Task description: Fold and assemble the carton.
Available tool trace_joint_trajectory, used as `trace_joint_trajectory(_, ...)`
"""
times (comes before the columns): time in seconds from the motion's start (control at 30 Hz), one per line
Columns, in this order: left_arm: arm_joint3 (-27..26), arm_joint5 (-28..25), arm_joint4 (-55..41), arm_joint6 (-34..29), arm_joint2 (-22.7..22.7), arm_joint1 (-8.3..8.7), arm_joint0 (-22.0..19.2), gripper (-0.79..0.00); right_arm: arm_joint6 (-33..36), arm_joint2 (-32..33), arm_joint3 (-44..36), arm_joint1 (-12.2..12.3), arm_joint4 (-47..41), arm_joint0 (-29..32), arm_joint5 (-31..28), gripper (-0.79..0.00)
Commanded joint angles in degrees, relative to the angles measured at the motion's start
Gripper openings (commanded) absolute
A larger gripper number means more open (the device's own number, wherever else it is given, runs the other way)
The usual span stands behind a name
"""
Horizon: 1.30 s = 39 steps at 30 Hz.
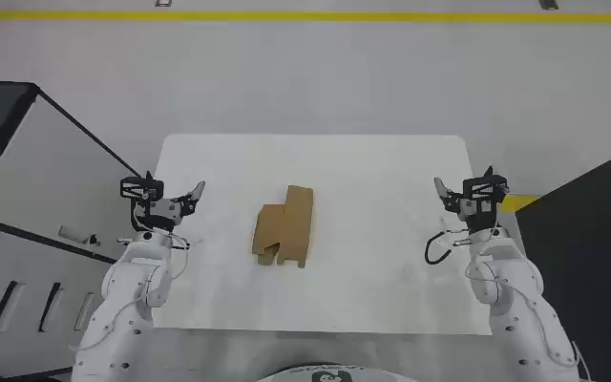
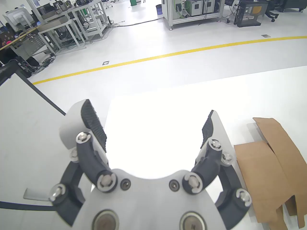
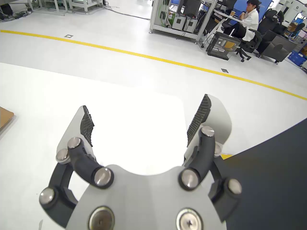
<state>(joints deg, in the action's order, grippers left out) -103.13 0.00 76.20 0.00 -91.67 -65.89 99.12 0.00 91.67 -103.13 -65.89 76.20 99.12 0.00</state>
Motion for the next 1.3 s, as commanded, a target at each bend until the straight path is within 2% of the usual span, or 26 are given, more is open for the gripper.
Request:
trace_joint_trajectory(0.0,0.0,0.0,0.0,0.0,0.0,0.0,0.0,0.0,0.0,0.0,0.0,0.0,0.0,0.0,0.0,-0.001)
trace_joint_trajectory(0.17,-0.3,-0.4,0.0,0.0,0.3,-0.03,0.0,0.0,0.0,0.0,0.0,0.0,0.0,0.0,0.0,0.0)
trace_joint_trajectory(0.37,-5.1,-5.6,1.8,-2.6,3.9,-0.11,1.8,0.0,0.0,0.0,0.0,0.0,0.0,0.0,0.0,0.0)
trace_joint_trajectory(0.7,-5.3,-5.9,2.1,-2.6,4.0,-0.09,1.8,0.0,0.0,0.0,0.0,0.0,0.0,0.0,0.0,0.0)
trace_joint_trajectory(0.9,-9.0,-10.2,9.2,-5.2,8.5,0.01,3.0,0.0,0.0,0.0,0.0,0.0,0.0,0.0,0.0,0.0)
trace_joint_trajectory(1.27,-9.1,-10.4,9.6,-5.1,8.7,0.03,3.0,0.0,0.0,0.0,0.0,0.0,0.0,0.0,0.0,0.0)
